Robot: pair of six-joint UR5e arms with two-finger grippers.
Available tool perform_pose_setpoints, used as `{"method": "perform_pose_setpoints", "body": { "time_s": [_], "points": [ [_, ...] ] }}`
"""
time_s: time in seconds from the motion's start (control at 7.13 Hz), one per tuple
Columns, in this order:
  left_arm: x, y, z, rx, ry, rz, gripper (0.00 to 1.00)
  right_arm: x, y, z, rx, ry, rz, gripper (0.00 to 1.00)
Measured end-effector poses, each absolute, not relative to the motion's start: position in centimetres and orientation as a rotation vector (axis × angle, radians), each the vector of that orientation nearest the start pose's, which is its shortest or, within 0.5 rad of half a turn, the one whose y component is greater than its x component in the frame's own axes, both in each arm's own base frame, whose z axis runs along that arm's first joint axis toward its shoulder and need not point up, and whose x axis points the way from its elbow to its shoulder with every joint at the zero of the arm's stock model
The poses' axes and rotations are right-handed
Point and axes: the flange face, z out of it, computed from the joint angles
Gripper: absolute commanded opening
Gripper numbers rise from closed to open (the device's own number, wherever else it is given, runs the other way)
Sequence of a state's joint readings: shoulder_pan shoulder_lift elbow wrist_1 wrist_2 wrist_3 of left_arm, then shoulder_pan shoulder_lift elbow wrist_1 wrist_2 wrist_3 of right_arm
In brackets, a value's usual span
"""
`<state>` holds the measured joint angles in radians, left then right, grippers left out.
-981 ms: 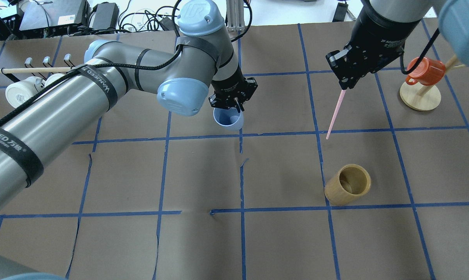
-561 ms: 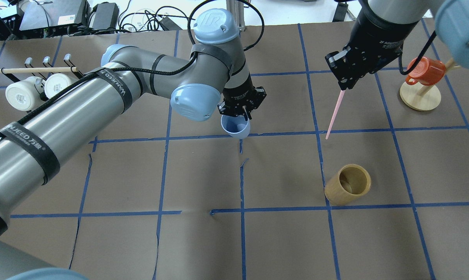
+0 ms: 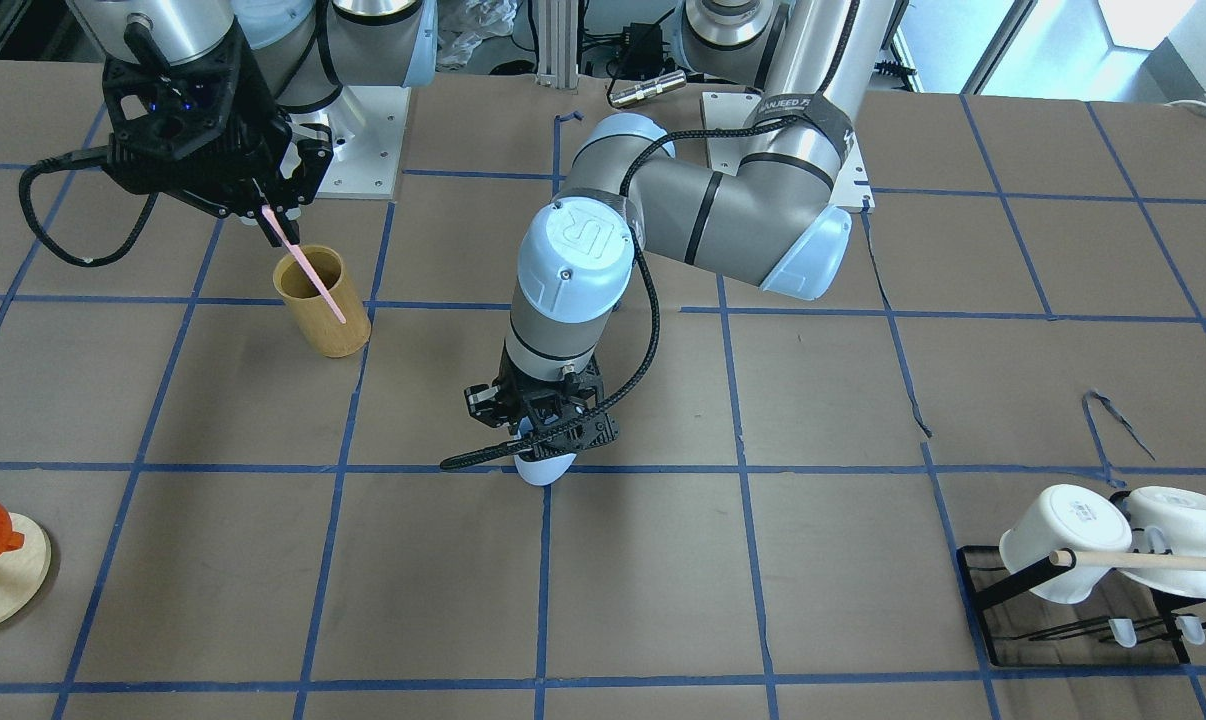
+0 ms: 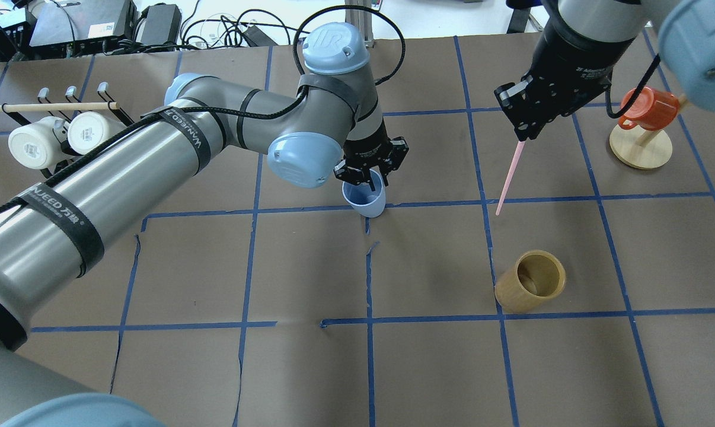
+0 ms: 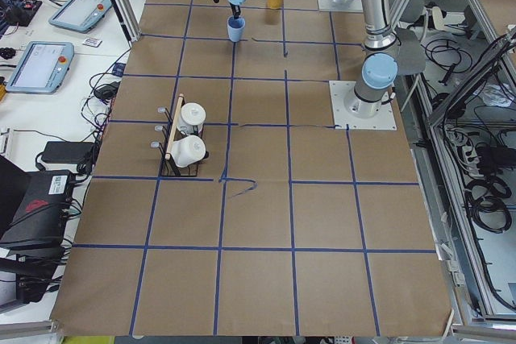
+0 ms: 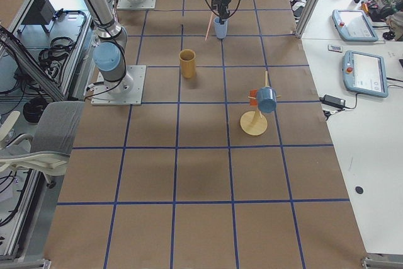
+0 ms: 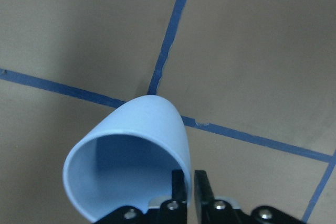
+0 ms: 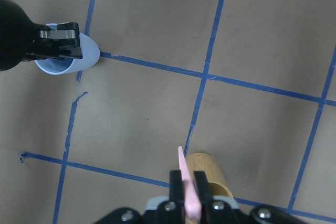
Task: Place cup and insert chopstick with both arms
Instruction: 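Set the cup down, open the left gripper and withdraw it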
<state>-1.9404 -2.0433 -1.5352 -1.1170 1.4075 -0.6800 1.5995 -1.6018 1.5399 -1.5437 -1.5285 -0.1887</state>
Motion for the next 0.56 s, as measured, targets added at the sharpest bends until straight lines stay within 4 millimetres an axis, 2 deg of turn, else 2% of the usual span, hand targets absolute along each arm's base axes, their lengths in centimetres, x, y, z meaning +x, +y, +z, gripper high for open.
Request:
{"method": "perform_pose_setpoints", "body": {
  "time_s": [0.14,0.28,0.56],
  "points": [
    [-37.4,-55.3,28.7,-0.503,3.253,0.082,1.00,15.2,-47.8,51.6,-0.338,3.082,-0.070,0.00],
    [-36.9,-55.2,30.7,-0.494,3.249,0.019,1.00,15.4,-47.9,51.8,-0.341,3.077,-0.101,0.00],
    [-33.8,-55.2,34.6,-0.444,3.218,-0.044,1.00,16.8,-48.1,52.2,-0.364,3.059,-0.170,0.00]
  ]
}}
